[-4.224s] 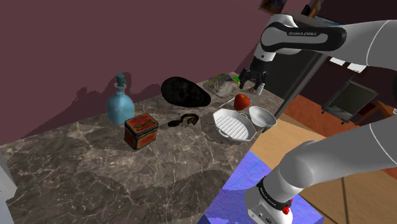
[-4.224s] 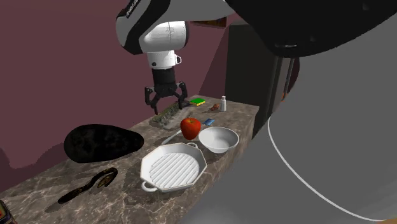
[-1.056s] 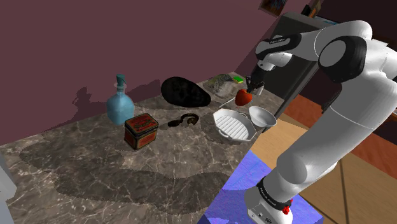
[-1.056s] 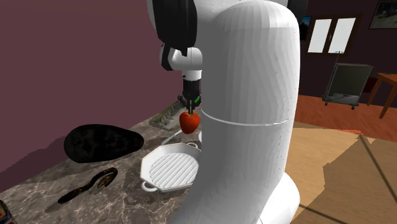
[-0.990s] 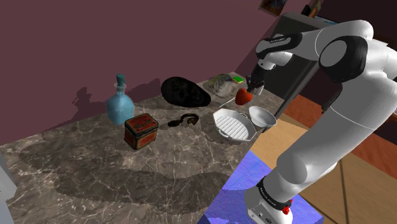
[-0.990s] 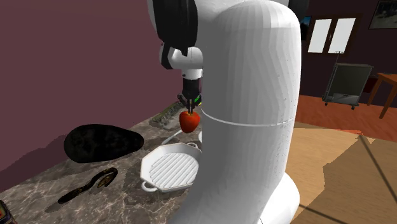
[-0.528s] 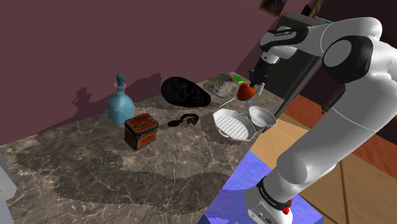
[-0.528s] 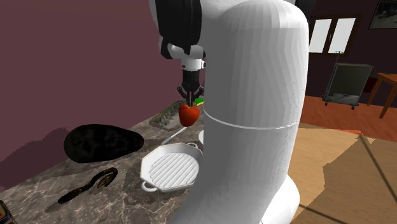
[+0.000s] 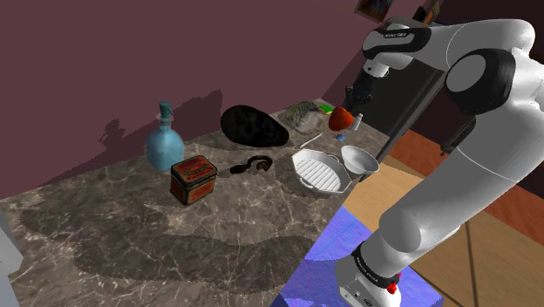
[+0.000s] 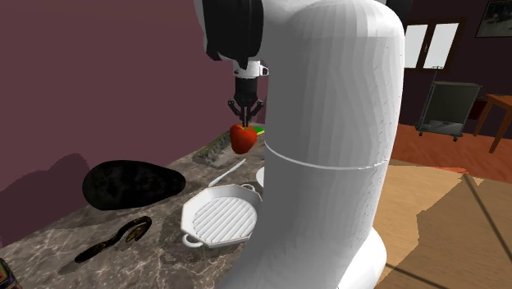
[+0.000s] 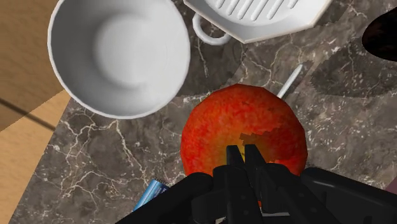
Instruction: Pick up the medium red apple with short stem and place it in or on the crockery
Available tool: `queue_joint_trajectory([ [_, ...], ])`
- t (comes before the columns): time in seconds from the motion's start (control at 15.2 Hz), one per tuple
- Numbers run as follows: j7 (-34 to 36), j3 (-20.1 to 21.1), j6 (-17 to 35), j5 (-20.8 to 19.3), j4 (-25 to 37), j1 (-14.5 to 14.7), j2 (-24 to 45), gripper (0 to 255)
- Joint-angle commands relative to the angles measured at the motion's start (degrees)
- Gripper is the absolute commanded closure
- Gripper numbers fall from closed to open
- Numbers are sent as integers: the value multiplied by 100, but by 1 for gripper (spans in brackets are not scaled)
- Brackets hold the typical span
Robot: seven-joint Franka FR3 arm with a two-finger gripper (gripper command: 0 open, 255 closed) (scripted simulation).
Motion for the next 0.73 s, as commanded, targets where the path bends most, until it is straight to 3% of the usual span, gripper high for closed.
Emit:
queue_joint_trajectory([
  [0.0, 12, 1, -161, -6, 153, 1, -6, 255],
  [0.13, 18, 0, -278, -10, 266, 1, -11, 255],
  [0.66, -364, -237, -788, -531, -282, -276, -1172, 255],
])
